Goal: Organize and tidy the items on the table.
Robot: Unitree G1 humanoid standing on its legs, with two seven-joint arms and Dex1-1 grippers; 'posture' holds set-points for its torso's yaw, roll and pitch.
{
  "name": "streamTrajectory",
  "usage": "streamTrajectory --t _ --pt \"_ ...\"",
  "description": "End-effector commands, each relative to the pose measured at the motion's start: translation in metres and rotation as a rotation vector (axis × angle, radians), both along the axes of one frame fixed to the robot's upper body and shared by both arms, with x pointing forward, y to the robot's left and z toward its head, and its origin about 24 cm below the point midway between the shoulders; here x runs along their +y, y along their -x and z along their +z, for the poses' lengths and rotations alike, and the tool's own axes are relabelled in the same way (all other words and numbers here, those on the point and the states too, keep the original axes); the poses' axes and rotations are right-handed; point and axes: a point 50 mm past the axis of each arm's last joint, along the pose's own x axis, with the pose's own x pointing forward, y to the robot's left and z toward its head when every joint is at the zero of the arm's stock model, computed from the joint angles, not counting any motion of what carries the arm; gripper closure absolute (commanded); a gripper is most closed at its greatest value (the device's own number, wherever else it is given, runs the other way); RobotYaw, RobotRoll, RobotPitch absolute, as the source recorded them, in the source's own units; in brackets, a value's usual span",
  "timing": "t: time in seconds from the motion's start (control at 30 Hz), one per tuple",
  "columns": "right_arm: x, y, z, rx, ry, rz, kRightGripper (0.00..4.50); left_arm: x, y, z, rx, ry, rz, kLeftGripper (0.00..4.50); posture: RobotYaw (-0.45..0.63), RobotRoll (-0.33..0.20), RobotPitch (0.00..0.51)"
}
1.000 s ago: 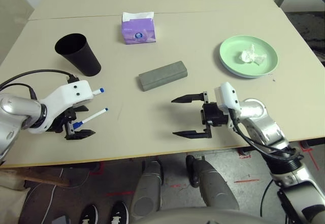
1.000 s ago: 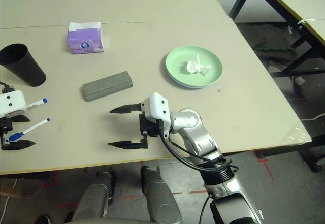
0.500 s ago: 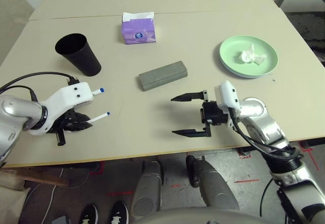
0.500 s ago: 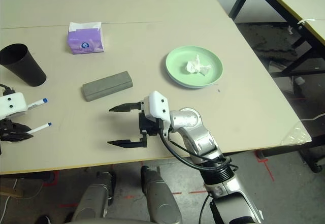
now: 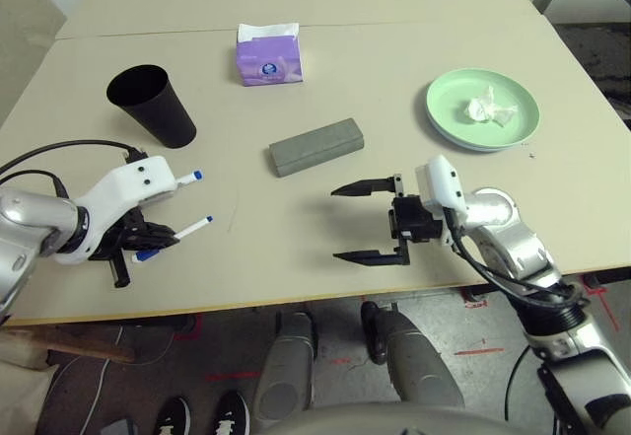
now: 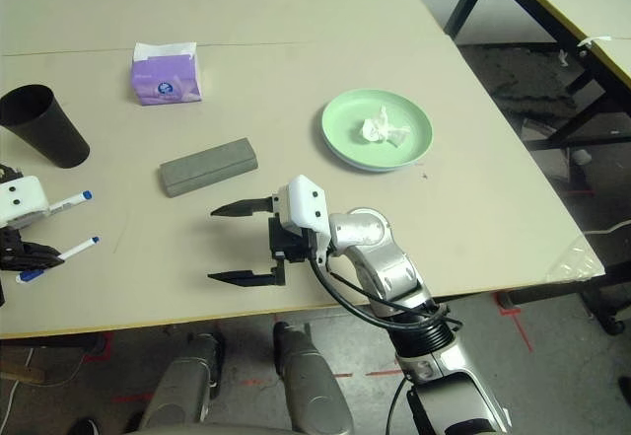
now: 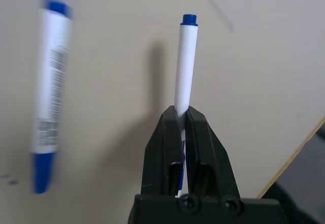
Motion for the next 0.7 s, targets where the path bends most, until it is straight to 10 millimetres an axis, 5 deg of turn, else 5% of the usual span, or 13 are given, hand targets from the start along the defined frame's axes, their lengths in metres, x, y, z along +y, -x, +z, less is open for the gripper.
streamTrajectory --t 0.03,0.47,0.7 --pt "0.002 0.001 -0.001 -0.003 0.007 0.021 0.0 -0.006 0.001 0.018 -0.018 0.1 0.023 4.48 0.01 0.0 0.245" --pt "0.0 -0.005 0.0 0.014 -0.033 -0.05 0.0 -0.005 0.0 0.068 -0.358 0.522 0.262 4.48 0.02 0.0 0.233" --pt "-0.001 -0.01 0.0 0.027 -0.046 -0.097 0.0 -0.013 0.007 0.085 -0.581 0.707 0.255 4.48 0.04 0.0 0.225"
